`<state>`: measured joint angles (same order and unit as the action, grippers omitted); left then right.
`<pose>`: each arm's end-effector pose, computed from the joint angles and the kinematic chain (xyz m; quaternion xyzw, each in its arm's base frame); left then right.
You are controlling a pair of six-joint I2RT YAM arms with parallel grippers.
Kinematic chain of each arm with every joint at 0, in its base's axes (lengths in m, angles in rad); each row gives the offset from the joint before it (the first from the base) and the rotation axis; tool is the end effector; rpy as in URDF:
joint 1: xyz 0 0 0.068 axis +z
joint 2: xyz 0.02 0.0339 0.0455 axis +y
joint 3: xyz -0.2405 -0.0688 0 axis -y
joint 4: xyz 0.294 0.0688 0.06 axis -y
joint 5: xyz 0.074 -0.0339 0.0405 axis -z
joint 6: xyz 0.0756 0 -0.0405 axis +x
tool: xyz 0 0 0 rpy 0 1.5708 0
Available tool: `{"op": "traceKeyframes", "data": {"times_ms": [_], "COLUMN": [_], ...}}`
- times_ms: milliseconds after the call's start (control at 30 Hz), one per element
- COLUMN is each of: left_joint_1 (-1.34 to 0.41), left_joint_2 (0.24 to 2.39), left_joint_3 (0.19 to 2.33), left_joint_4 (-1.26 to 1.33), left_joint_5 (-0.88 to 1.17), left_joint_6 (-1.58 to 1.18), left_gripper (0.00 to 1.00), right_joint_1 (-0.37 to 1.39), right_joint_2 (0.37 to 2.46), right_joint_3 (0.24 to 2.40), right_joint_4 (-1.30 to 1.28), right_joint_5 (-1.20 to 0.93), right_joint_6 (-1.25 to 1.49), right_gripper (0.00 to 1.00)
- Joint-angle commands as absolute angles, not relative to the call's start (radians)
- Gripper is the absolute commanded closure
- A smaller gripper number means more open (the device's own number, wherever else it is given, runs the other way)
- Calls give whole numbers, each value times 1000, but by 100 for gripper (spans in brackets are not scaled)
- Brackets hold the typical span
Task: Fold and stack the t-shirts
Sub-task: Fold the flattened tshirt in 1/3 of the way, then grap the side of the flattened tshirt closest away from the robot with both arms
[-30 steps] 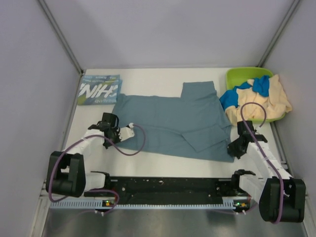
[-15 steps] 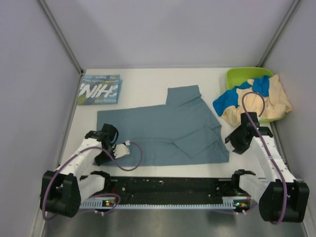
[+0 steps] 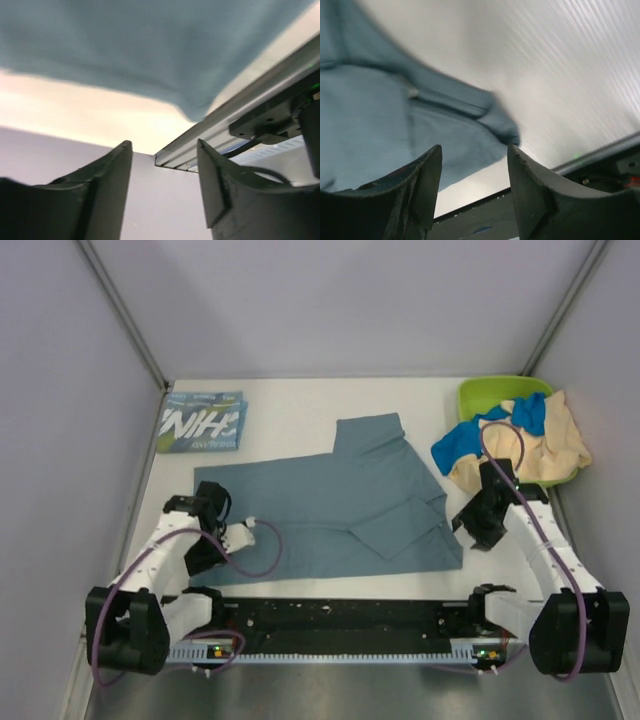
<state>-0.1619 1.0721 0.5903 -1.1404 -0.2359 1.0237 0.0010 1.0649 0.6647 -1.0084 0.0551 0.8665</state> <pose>0.1861 -0.0125 0.0943 -0.5571 -0.8217 -0.0962 0.0723 0.2217 -0.0039 0.1171 0.4199 0.9036 0.0091 0.0850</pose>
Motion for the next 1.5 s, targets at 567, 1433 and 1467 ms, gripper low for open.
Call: {"op": "traceKeyframes", "data": {"times_ms": [567, 1433, 1467], "left_joint_1": [293, 301, 295], "left_joint_2": [1796, 2052, 2057], "left_joint_3": [1529, 1634, 1637], "left_joint_4": [-759, -784, -784], "left_joint_5": [288, 334, 325], "left_joint_6": [400, 455, 468], "left_gripper": [41, 36, 38], "right_joint_1": [239, 313, 313], "right_joint_2": [2331, 2666, 2643], "right_joint_3": [2294, 2499, 2487], "right_joint_4": [-719, -899, -893], "right_joint_5": [-78, 3, 3], "right_joint_6": [142, 69, 64], "right_gripper": [39, 100, 100]}}
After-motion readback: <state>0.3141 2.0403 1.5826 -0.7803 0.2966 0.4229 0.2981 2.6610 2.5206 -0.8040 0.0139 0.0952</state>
